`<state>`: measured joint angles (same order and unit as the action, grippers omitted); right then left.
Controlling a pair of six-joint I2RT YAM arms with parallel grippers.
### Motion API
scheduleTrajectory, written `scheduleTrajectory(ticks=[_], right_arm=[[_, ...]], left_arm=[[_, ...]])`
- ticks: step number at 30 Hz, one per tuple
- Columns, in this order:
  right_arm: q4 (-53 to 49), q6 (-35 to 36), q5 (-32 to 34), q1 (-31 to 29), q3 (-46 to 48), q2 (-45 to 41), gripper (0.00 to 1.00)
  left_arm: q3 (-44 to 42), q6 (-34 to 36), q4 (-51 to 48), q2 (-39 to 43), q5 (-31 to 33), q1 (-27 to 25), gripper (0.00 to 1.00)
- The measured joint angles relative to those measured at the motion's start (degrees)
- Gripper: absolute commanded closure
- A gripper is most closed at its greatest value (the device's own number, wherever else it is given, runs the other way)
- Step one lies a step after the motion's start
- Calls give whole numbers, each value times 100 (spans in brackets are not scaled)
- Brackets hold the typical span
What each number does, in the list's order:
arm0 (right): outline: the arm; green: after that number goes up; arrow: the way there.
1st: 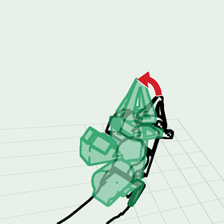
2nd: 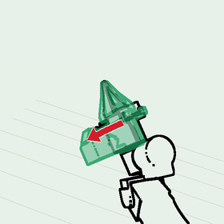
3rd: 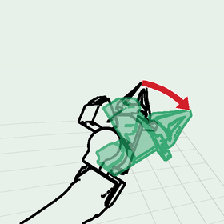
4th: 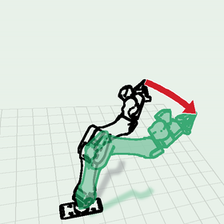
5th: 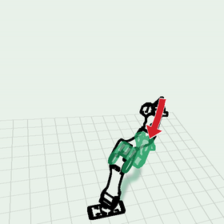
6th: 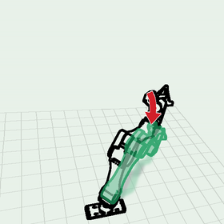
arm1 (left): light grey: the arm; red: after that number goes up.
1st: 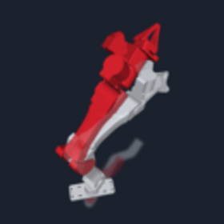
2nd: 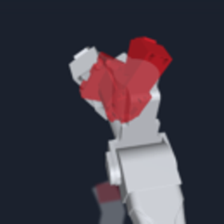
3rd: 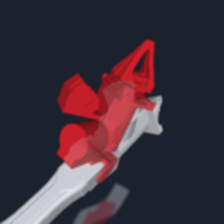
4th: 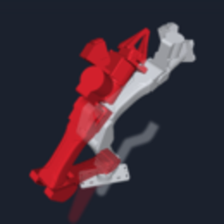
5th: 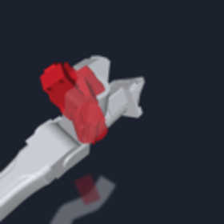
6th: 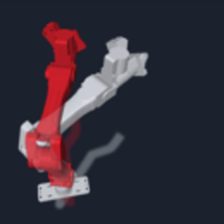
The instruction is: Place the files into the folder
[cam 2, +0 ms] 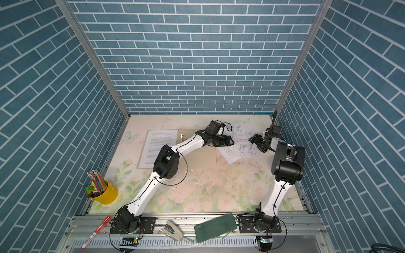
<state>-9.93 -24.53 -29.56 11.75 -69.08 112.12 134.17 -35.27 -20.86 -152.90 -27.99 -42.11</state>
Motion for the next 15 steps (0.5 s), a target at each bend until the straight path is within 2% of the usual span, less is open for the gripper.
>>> scheduleTrajectory(ticks=[8,15], right_arm=[[-42,0,-37,-92,437,-341,22],[-214,85,258,-109,529,-566,18]], left_arm=[[-262,42,-52,179,-24,-17,15],[-442,122,-179,323,-7,-22,15]])
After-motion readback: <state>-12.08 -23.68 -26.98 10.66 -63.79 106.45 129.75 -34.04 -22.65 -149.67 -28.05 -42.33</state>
